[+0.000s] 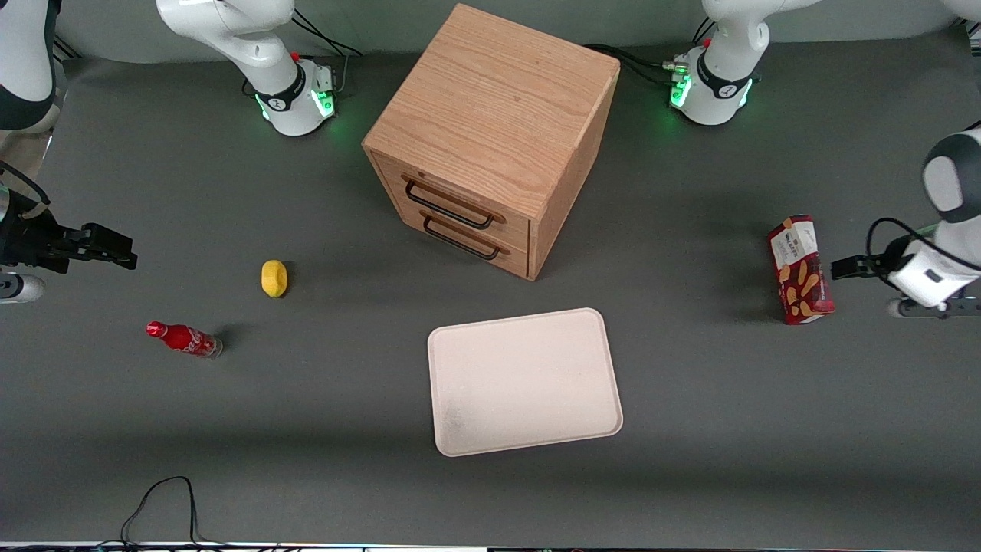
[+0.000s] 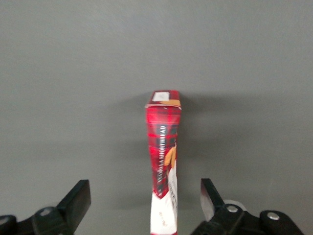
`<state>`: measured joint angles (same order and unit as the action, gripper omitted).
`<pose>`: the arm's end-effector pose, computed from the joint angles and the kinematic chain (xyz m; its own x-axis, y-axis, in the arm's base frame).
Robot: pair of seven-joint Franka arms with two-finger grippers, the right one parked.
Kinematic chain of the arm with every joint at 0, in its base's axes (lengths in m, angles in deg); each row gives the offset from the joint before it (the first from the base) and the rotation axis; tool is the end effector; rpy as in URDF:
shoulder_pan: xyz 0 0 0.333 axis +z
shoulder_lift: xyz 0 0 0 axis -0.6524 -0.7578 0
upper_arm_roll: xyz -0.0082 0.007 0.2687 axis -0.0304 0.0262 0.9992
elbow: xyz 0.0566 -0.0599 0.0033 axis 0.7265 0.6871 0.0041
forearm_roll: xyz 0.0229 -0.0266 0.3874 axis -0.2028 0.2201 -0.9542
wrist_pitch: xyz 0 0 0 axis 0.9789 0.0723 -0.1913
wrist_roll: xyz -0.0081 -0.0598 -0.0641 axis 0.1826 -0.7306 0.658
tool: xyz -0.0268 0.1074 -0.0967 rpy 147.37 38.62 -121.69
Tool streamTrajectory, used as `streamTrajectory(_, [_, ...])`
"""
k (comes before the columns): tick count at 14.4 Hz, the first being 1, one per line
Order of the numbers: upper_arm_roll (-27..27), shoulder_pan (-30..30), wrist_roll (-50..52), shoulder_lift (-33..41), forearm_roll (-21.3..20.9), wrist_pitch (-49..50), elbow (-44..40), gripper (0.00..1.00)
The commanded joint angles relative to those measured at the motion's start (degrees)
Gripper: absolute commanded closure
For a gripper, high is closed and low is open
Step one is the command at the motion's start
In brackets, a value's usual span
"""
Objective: Place red cookie box on tray
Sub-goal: 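Lower the open left gripper down around the red cookie box, then close the left gripper on the cookie box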
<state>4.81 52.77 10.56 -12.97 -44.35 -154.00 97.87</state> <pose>0.5347 0.1092 0.2532 0.9878 0.0038 -0.1556 -0.0001 -0.9997 -0.0254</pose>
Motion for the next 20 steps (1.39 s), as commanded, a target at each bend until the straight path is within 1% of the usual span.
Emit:
streamTrajectory(1, [0.36, -0.97, 1.44, 2.58, -0.31, -7.31, 8.61, 0.01])
streamTrajectory(5, [0.36, -0.88, 0.03, 1.18, -0.4, -12.43, 12.76, 0.01])
streamTrajectory(12, [0.45, 0.61, -5.24, -3.65, -0.4, -19.37, 14.17, 0.01])
streamTrajectory(17, [0.45, 0.61, -5.33, -4.27, -0.4, -19.56, 14.17, 0.02])
streamTrajectory(18, [0.54, 0.61, -5.33, -4.19, -0.4, -19.47, 14.17, 0.11])
streamTrajectory(19, [0.54, 0.61, -5.94, -4.1, -0.4, -19.3, 14.17, 0.68])
streamTrajectory(20, [0.54, 0.87, -6.03, -3.84, -0.4, -18.77, 14.17, 1.0])
